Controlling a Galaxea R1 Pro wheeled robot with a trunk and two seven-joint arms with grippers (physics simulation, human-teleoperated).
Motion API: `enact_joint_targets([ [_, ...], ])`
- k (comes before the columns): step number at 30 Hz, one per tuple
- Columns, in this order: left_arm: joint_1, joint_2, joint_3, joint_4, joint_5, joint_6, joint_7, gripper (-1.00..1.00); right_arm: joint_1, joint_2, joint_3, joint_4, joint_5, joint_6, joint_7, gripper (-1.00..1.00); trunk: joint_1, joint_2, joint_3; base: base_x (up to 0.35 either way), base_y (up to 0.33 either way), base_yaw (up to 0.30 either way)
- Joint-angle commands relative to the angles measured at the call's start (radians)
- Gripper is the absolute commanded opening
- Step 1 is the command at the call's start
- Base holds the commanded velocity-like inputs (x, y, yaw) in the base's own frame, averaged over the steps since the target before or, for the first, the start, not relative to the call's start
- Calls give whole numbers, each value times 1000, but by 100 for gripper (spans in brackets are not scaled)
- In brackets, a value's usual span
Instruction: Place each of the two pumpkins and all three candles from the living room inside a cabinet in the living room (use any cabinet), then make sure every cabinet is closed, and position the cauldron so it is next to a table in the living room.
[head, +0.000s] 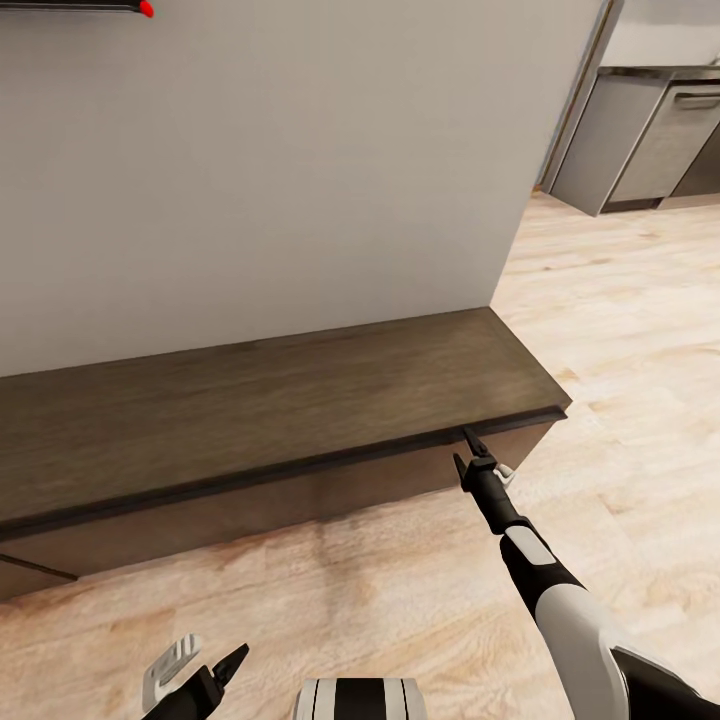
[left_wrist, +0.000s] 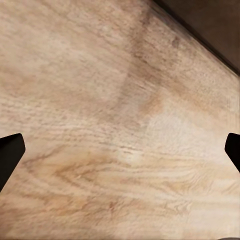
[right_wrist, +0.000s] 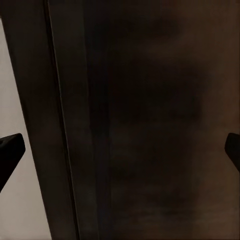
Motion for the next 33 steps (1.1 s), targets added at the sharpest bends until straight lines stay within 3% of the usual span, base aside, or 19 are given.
enact_joint_targets([
  [1, 0, 0, 0, 0, 0, 0, 0, 100, 0, 0, 0, 0, 0, 0, 0, 100, 0, 0, 0, 1, 0, 0],
  [11, 0, 0, -1, 0, 0, 0, -1, 100, 0, 0, 0, 0, 0, 0, 0, 100, 0, 0, 0, 0, 0, 0],
  [12, -1, 0, 0, 0, 0, 0, -1, 100, 0, 0, 0, 0, 0, 0, 0, -100, 0, 0, 0, 0, 0, 0],
  [33, 0, 0, -3, 0, 0, 0, -2, 100, 0, 4, 3, -32, 0, 0, 0, -100, 0, 0, 0, 0, 0, 0],
])
